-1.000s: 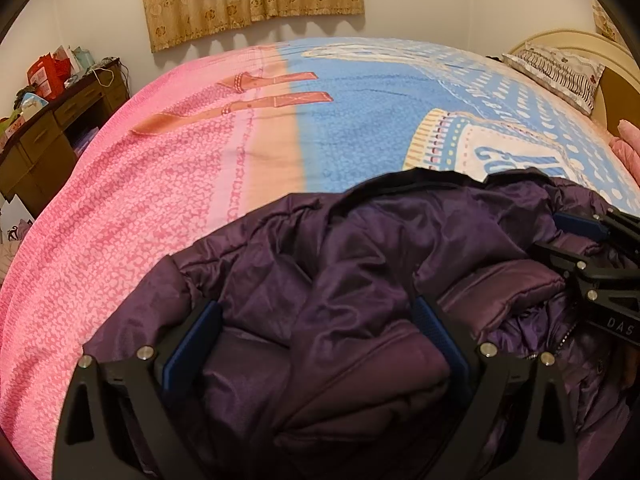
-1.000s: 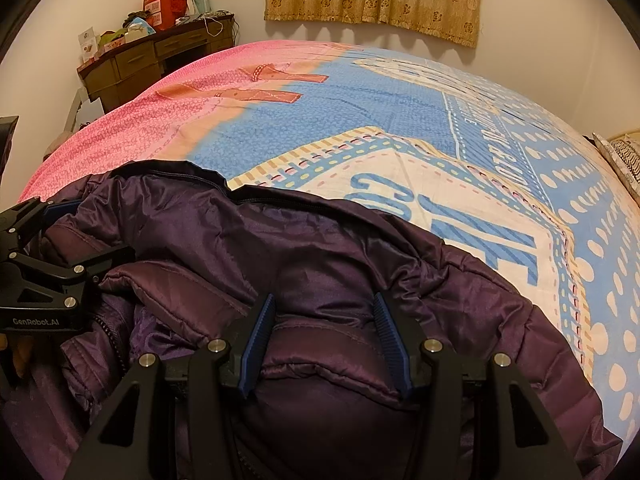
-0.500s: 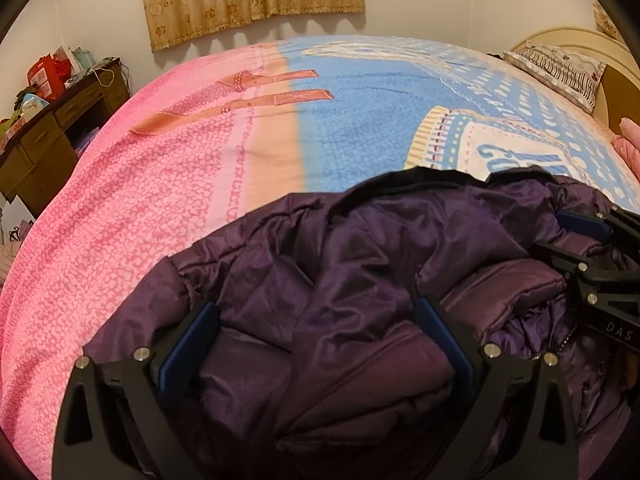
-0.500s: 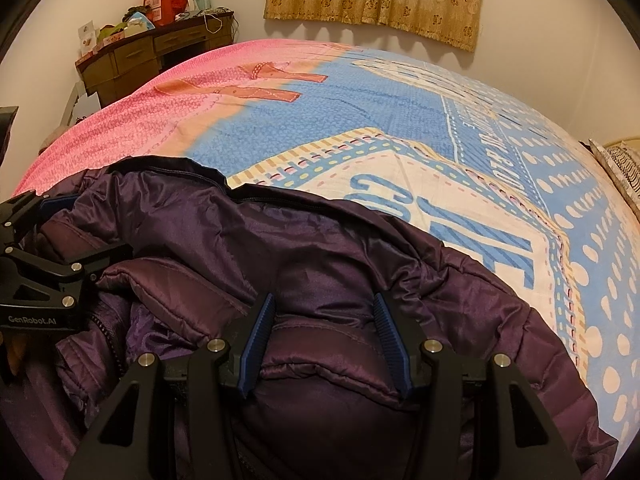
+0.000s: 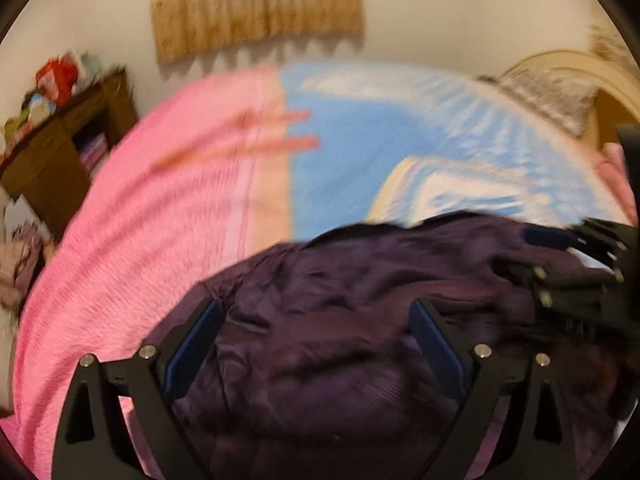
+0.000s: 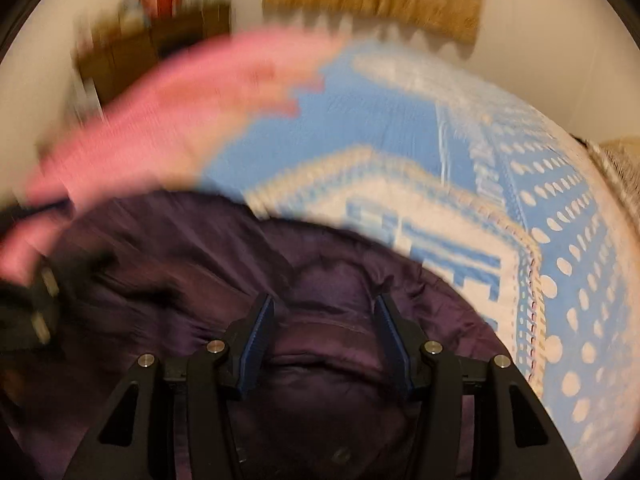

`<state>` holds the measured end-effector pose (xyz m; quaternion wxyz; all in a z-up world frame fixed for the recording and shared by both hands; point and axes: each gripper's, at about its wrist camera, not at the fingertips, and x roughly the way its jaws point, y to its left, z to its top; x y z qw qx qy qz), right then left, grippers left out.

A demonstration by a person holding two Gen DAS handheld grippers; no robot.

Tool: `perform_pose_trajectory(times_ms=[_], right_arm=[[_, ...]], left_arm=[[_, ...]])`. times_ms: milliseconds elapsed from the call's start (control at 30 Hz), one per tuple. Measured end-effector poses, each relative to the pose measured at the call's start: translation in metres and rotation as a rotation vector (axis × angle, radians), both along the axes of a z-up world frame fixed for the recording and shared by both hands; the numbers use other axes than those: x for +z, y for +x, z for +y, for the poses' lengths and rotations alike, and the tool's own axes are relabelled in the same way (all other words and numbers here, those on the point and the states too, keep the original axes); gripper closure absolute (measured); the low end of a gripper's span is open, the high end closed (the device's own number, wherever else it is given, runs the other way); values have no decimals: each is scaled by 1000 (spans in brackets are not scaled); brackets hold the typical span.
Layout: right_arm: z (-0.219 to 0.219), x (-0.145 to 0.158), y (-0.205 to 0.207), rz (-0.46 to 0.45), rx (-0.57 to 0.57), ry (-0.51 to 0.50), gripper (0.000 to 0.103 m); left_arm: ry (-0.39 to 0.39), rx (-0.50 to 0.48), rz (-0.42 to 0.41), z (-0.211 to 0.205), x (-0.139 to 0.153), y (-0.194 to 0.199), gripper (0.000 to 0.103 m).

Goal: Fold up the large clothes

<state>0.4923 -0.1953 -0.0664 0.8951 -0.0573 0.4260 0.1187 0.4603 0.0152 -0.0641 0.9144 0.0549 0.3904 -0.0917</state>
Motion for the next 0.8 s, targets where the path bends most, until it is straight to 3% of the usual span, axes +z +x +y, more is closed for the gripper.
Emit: perform_pose_trajectory(times_ms=[167,333,400,533,600,667,800], right_arm=[[-26,43,-78,-90,35,59,43],[-54,52,-162,-121,4,132,40],[-54,37,-195,-115,17,167,39],[-41,-14,-214,-15,35,138,39],[-40,-44,-213,36,-6,95,39],[-43,-58,-214,23,-18,95,39],[-39,-66,-211,12,-29,49,38]], left_arm=[[-42,-60,-88,12,32,-81,1],[-58,-87,-118,23,24,-145,1],[-39,-85,-130,25,9,-160,0],[115,-40,-70,18,-46,-153,0],[84,-7,6,24,-67,-142,0],[39,13,17,28,-69,-138,0],[97,12,15,18,-75,-136,0]])
